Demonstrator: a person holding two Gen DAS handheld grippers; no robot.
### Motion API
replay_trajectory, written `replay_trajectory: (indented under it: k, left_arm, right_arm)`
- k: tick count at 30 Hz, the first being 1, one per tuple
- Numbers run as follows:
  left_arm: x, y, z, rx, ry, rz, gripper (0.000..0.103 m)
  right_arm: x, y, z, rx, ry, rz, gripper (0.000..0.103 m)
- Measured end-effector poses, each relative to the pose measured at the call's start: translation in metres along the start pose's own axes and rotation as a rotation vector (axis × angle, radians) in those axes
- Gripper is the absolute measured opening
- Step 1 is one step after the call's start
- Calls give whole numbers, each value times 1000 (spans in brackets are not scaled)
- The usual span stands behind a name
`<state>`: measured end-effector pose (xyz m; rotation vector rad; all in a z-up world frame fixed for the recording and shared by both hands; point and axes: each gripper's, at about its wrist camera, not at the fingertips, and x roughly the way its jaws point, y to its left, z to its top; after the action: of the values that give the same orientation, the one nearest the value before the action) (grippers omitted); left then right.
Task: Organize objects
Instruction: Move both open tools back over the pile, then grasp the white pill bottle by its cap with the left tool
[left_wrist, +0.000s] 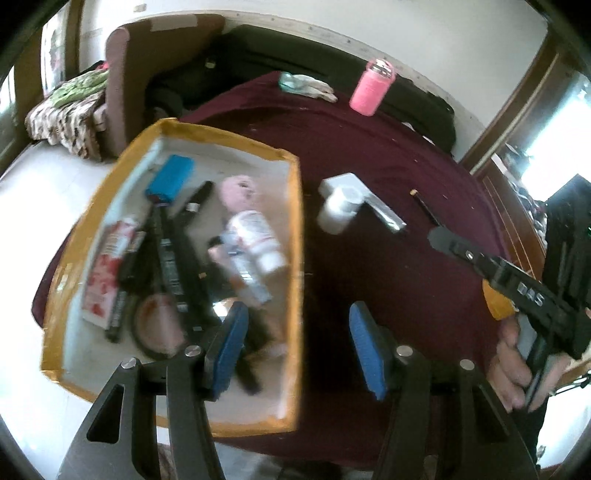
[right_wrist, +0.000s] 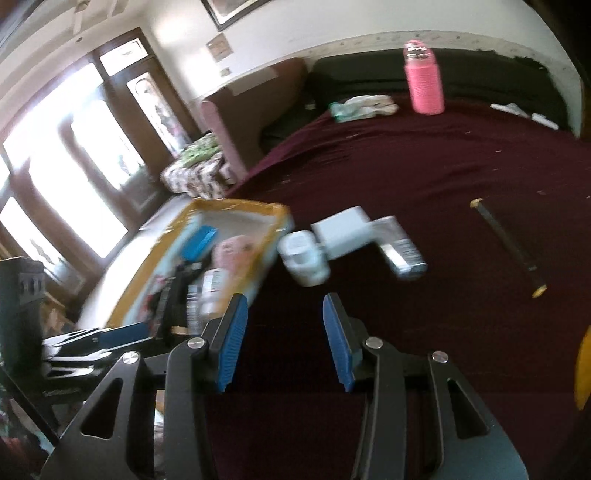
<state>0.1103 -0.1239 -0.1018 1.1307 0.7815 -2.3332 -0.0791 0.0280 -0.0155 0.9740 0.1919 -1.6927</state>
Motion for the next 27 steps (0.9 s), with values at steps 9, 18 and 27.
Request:
replay_trajectory:
  k: [9,18,27]
  left_arm:
    - [32,-40,7,71,60,21,51]
    - [69,-65,33,77,88,45,51]
    - [96,-71,59,106,77,100,51]
  right_arm:
    - [12,-69,3,94,-20,-19,41]
    - [33,-114,-12,294,57,4,41]
    - [32,-117,-14,307,65,-21,41]
